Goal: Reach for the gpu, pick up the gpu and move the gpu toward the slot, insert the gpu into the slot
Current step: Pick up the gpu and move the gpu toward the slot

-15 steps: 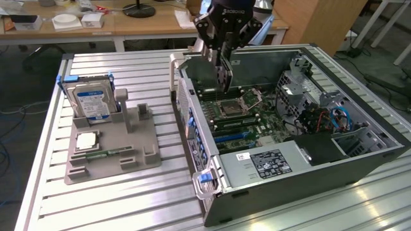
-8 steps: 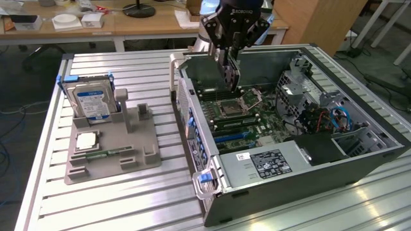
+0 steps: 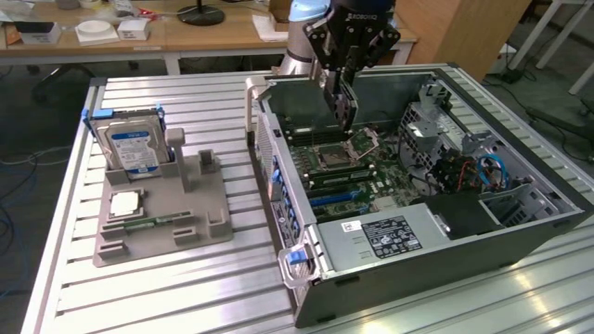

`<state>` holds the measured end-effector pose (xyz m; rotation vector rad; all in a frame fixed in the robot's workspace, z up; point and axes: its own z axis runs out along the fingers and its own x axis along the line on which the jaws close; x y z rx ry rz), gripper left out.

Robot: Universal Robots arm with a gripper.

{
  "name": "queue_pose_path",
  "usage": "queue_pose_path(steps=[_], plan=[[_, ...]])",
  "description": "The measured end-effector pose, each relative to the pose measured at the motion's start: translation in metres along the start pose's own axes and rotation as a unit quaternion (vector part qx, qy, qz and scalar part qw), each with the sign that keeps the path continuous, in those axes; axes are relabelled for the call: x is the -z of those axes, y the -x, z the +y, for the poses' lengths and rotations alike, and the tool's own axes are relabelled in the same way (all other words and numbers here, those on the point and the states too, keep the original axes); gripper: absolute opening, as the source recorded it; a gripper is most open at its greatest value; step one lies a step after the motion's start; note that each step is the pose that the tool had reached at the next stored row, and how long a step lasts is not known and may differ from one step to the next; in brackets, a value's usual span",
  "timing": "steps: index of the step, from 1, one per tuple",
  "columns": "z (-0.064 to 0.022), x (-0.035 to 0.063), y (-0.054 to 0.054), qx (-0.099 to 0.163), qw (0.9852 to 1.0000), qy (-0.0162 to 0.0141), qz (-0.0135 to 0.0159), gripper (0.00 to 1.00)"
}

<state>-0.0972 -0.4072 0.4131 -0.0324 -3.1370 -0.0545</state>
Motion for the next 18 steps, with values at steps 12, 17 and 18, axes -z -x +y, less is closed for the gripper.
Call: queue_pose_path(steps=[12, 17, 18], plan=[[0.0006, 0.0001, 0.030, 0.008, 1.0000, 0.0035, 0.0003, 0.26], [0.0008, 0.0002, 0.038, 0.012, 0.9999, 0.0042, 0.0005, 0.26], [0.0008, 0.0002, 0.040, 0.013, 0.9999, 0.0043, 0.0005, 0.26]])
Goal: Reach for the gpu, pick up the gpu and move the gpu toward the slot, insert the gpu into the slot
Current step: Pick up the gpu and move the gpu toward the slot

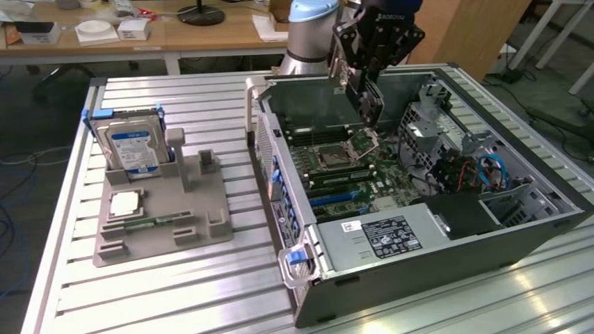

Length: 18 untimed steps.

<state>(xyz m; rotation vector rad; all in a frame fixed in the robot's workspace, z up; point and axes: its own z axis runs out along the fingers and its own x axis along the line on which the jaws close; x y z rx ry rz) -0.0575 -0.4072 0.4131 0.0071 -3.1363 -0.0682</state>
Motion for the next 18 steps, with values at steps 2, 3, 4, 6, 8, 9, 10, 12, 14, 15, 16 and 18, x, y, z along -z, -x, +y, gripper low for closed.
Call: queue_pose_path(steps=[2, 3, 4, 6, 8, 9, 10, 12, 14, 15, 16, 18], plan=[[0.0000, 0.0001, 0.003, 0.001, 1.0000, 0.0002, 0.0001, 0.26], [0.0000, 0.0001, 0.005, 0.001, 1.0000, 0.0004, 0.0001, 0.26], [0.0000, 0.0001, 0.007, 0.001, 1.0000, 0.0007, 0.0001, 0.26], [0.0000, 0.0002, 0.011, 0.002, 1.0000, 0.0011, 0.0001, 0.26], [-0.0001, 0.0001, 0.015, 0.002, 1.0000, 0.0021, 0.0001, 0.26], [-0.0001, 0.0002, 0.018, 0.003, 1.0000, 0.0027, 0.0001, 0.26], [0.0000, 0.0002, 0.020, 0.003, 1.0000, 0.0034, 0.0001, 0.26], [-0.0001, 0.0002, 0.025, 0.003, 1.0000, 0.0043, 0.0003, 0.26], [-0.0001, 0.0004, 0.031, 0.003, 1.0000, 0.0046, 0.0007, 0.26], [-0.0002, 0.0004, 0.034, 0.003, 1.0000, 0.0046, 0.0010, 0.26], [-0.0001, 0.0004, 0.035, 0.003, 1.0000, 0.0047, 0.0013, 0.26], [-0.0001, 0.0003, 0.035, 0.003, 1.0000, 0.0048, 0.0012, 0.26]])
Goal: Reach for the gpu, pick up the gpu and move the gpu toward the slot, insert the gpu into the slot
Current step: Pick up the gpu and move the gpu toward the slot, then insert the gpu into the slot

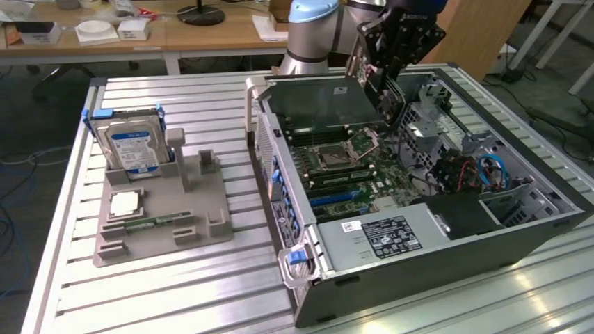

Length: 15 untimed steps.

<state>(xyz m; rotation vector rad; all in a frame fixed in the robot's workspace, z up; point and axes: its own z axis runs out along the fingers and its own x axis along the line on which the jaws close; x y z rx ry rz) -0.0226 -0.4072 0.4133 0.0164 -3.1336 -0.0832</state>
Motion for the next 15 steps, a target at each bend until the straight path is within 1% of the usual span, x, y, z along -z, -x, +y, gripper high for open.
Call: queue_pose_path(steps=[12, 15], plan=[[0.0000, 0.0000, 0.0000, 0.000, 1.0000, 0.0000, 0.0000, 0.26], [0.0000, 0.0001, 0.0000, 0.009, 1.0000, -0.0001, 0.0005, 0.26]])
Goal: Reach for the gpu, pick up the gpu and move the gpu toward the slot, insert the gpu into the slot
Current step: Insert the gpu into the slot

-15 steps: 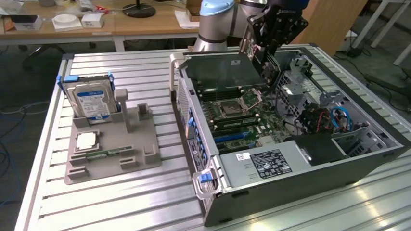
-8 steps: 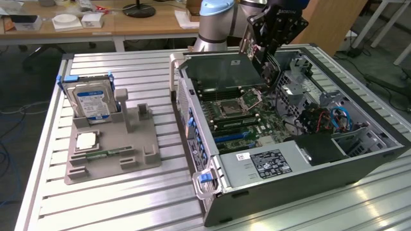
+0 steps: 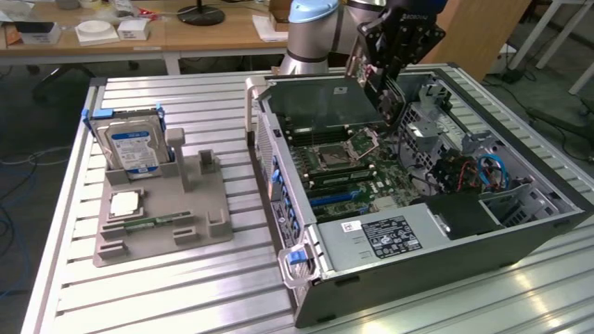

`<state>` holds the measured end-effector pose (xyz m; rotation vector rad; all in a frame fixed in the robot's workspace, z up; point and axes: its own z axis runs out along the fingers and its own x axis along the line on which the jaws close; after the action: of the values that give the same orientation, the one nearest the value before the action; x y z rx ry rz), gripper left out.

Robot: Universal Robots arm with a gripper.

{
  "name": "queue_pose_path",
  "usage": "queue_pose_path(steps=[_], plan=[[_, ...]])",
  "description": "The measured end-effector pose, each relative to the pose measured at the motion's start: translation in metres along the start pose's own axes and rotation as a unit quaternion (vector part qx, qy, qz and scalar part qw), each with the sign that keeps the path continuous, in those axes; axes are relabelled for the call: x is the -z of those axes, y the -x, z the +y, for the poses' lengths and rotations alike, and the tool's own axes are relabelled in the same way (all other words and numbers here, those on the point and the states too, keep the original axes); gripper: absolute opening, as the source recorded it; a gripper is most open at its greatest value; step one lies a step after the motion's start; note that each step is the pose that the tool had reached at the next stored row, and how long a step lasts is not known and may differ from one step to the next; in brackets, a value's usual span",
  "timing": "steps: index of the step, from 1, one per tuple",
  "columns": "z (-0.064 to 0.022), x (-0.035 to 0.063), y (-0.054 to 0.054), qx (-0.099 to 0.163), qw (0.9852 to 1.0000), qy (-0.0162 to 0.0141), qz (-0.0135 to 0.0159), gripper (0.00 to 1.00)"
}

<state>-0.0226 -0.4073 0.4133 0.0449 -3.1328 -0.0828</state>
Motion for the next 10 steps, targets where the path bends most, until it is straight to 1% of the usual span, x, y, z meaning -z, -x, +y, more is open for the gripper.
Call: queue_pose_path(steps=[5, 7, 10], plan=[[-0.0003, -0.0001, -0.0001, 0.030, 0.9995, -0.0002, 0.0016, 0.26], [-0.0004, -0.0001, -0.0002, 0.045, 0.9990, -0.0003, 0.0023, 0.26], [-0.0004, -0.0002, -0.0002, 0.069, 0.9976, -0.0004, 0.0036, 0.26]])
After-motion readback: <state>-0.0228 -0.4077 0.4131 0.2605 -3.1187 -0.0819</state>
